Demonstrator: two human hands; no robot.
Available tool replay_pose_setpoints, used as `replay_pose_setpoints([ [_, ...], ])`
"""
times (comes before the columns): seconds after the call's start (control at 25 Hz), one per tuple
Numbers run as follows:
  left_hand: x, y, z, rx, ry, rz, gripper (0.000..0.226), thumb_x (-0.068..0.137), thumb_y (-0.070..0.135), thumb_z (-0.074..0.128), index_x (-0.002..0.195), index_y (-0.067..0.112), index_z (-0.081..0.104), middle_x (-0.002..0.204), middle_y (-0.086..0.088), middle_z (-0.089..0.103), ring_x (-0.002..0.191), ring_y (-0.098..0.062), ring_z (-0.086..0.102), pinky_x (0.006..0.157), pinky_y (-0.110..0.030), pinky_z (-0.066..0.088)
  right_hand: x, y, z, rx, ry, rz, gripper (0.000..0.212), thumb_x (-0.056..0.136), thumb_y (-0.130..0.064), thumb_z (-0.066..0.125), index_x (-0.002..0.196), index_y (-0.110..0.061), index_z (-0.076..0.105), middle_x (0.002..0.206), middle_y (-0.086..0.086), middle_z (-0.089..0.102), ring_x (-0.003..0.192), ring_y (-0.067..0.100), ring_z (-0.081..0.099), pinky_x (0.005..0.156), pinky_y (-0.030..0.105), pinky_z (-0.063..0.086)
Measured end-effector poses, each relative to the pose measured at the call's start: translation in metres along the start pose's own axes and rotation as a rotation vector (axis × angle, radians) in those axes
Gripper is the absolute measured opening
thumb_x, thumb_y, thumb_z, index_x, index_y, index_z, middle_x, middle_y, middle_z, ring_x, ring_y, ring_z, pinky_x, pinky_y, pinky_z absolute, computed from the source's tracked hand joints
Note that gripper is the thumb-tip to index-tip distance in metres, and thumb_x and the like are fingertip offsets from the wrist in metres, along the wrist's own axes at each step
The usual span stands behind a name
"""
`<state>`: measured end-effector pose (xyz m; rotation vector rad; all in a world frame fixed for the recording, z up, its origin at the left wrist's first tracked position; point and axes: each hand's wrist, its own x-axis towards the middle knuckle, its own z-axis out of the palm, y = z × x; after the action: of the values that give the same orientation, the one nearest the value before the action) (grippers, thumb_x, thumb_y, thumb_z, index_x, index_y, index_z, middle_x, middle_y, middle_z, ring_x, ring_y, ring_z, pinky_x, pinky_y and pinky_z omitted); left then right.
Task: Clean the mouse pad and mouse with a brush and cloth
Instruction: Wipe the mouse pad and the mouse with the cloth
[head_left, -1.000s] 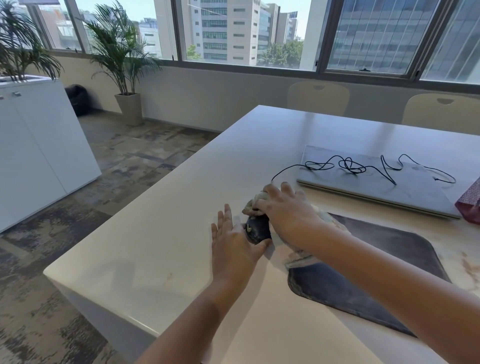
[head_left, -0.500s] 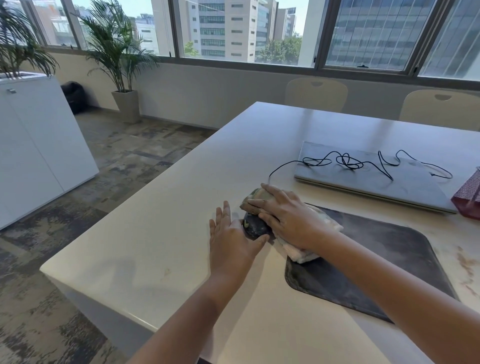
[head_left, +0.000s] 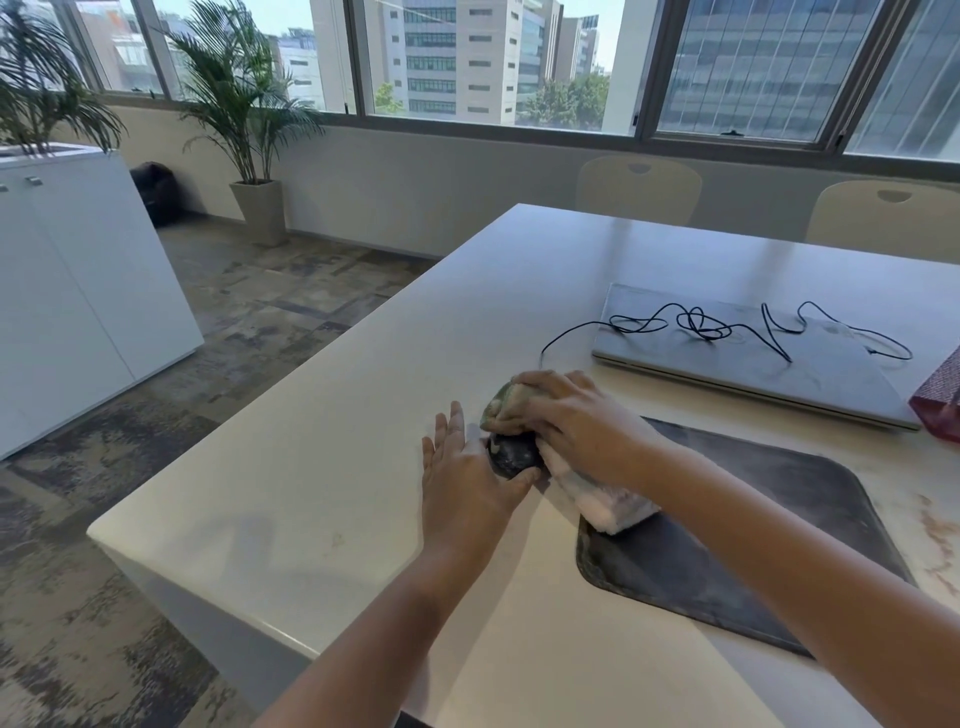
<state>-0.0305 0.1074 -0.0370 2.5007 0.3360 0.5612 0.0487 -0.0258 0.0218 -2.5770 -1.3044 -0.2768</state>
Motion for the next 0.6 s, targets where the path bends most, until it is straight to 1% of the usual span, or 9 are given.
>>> replay_pose_setpoints([
  [0.04, 0.000, -0.001, 0.000, 0.007, 0.000, 0.001, 0.072, 0.077, 0.057, 0.059, 0.134, 0.015, 0.043, 0.156, -0.006, 0.008, 0.144, -0.018, 0.003, 0.115, -0.031, 0.000, 0.005, 0.002, -0.002, 0.028, 0.021, -0.001, 0.030, 0.096, -0.028, 0.043, 0.122, -0.035, 0.057, 0.140, -0.003, 0.044, 0.118, 0.009, 0.030, 0.100, 0.029, 0.027],
  [0.08, 0.000, -0.001, 0.000, 0.013, -0.001, 0.004, 0.072, 0.078, 0.056, 0.058, 0.134, 0.014, 0.043, 0.156, -0.006, 0.009, 0.144, -0.018, 0.003, 0.115, -0.031, 0.000, 0.010, 0.003, -0.002, 0.037, 0.008, 0.022, 0.031, 0.097, -0.029, 0.042, 0.124, -0.035, 0.055, 0.141, -0.003, 0.043, 0.121, 0.011, 0.031, 0.101, 0.030, 0.026],
  [0.16, -0.001, -0.001, 0.000, 0.011, -0.003, 0.004, 0.073, 0.078, 0.057, 0.058, 0.134, 0.013, 0.043, 0.156, -0.006, 0.010, 0.144, -0.019, 0.004, 0.115, -0.031, 0.000, 0.013, 0.002, 0.002, 0.006, -0.075, 0.088, 0.032, 0.098, -0.035, 0.039, 0.127, -0.042, 0.049, 0.146, -0.007, 0.034, 0.128, 0.022, 0.031, 0.104, 0.039, 0.030],
  [0.24, -0.001, 0.000, -0.001, -0.003, -0.003, 0.002, 0.073, 0.078, 0.056, 0.058, 0.135, 0.014, 0.043, 0.156, -0.006, 0.011, 0.144, -0.019, 0.004, 0.115, -0.030, 0.000, 0.010, -0.003, 0.004, -0.052, -0.129, 0.110, 0.031, 0.095, -0.038, 0.041, 0.125, -0.047, 0.046, 0.147, -0.010, 0.029, 0.126, 0.027, 0.029, 0.100, 0.045, 0.036],
  [0.28, 0.000, 0.000, -0.001, -0.009, 0.000, 0.000, 0.072, 0.078, 0.056, 0.058, 0.135, 0.015, 0.043, 0.156, -0.006, 0.011, 0.144, -0.019, 0.004, 0.115, -0.030, 0.000, 0.008, -0.006, 0.002, -0.087, -0.144, 0.093, 0.033, 0.092, -0.040, 0.047, 0.124, -0.048, 0.045, 0.147, -0.010, 0.027, 0.125, 0.027, 0.028, 0.098, 0.046, 0.038],
  [0.36, -0.001, 0.001, -0.002, -0.017, 0.007, -0.003, 0.074, 0.077, 0.056, 0.059, 0.136, 0.016, 0.042, 0.156, -0.008, 0.010, 0.144, -0.019, 0.004, 0.115, -0.031, 0.000, 0.004, -0.012, -0.005, -0.155, -0.165, 0.037, 0.043, 0.083, -0.043, 0.058, 0.123, -0.047, 0.044, 0.145, -0.009, 0.026, 0.123, 0.026, 0.027, 0.095, 0.046, 0.039],
  [0.4, -0.001, 0.002, -0.002, -0.026, 0.012, -0.007, 0.074, 0.076, 0.056, 0.059, 0.136, 0.015, 0.042, 0.156, -0.009, 0.010, 0.144, -0.020, 0.003, 0.116, -0.031, 0.001, 0.003, -0.015, -0.008, -0.181, -0.165, 0.013, 0.043, 0.082, -0.042, 0.059, 0.123, -0.045, 0.045, 0.144, -0.008, 0.027, 0.122, 0.026, 0.027, 0.095, 0.047, 0.039],
  [0.48, -0.002, 0.003, -0.003, -0.041, 0.018, -0.023, 0.073, 0.075, 0.054, 0.061, 0.133, 0.012, 0.045, 0.156, -0.011, 0.009, 0.144, -0.020, 0.003, 0.115, -0.032, 0.001, -0.001, -0.024, -0.010, -0.236, -0.151, -0.048, 0.038, 0.087, -0.034, 0.052, 0.124, -0.045, 0.047, 0.142, -0.006, 0.027, 0.121, 0.027, 0.027, 0.093, 0.048, 0.039],
  [0.6, -0.002, 0.004, -0.005, -0.072, -0.003, -0.045, 0.065, 0.072, 0.052, 0.064, 0.120, 0.009, 0.054, 0.156, -0.011, 0.007, 0.144, -0.020, 0.003, 0.115, -0.033, 0.000, -0.008, -0.027, -0.012, -0.295, -0.162, -0.125, 0.035, 0.089, -0.027, 0.050, 0.119, -0.045, 0.050, 0.143, -0.006, 0.028, 0.119, 0.027, 0.028, 0.090, 0.045, 0.040],
])
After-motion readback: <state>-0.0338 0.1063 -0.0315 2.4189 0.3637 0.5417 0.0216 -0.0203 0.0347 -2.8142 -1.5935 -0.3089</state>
